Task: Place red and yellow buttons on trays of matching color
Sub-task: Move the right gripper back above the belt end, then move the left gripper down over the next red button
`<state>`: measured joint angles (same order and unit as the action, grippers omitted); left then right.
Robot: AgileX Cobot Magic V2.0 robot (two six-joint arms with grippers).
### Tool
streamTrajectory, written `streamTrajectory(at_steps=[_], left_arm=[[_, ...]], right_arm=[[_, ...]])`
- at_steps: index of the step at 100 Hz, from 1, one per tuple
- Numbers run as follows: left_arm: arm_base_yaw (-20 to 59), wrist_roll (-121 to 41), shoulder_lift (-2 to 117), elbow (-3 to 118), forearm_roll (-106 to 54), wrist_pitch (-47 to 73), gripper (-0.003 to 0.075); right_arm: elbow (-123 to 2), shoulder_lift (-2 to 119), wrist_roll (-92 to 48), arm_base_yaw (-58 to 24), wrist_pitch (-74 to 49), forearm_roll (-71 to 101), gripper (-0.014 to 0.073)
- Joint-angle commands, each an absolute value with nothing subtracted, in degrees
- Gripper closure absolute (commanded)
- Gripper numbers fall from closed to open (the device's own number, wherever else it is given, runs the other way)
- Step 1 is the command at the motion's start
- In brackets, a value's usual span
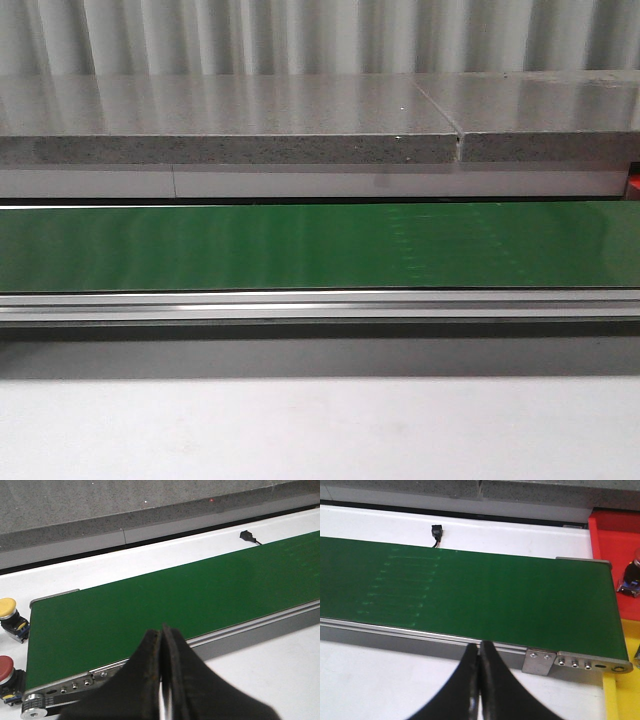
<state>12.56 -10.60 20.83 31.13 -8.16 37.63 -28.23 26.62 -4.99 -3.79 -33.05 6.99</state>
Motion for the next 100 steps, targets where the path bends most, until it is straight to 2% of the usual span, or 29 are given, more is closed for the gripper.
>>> streamTrajectory(at_steps=[1, 18, 44, 71, 85, 100], left_arm=[[12.96, -10.45, 21.82, 32.57, -8.74, 31.53, 0.0741], [12.96, -9.7, 24.9, 32.68, -6.48, 27.15, 0.0741], [11.59, -4.82, 34.14, 36.68, -6.24, 27.55, 0.0741], [2.05, -4.02, 45.06, 42.93, -6.35, 31.21, 0.0728], [-4.75, -4.02, 50.22, 46.45, -6.35, 34.29, 0.0615], [-9.34, -4.02, 54.57, 48.69, -6.43, 34.99, 0.0409]], right_arm=[[-29.64, 26.62, -5.6, -3.96, -29.98, 6.81, 0.0666], [-29.64, 26.62, -5.55, -3.96, -30.28, 6.81, 0.0666], [-29.64, 26.62, -5.56, -3.96, -30.65, 6.86, 0.0666], [-29.64, 26.62, -5.56, -3.96, -30.65, 6.86, 0.0666], [-29.64, 26.62, -5.56, -3.96, -30.65, 6.86, 0.0666], [-29.64, 26.62, -5.56, -3.96, -30.65, 6.86, 0.0666]])
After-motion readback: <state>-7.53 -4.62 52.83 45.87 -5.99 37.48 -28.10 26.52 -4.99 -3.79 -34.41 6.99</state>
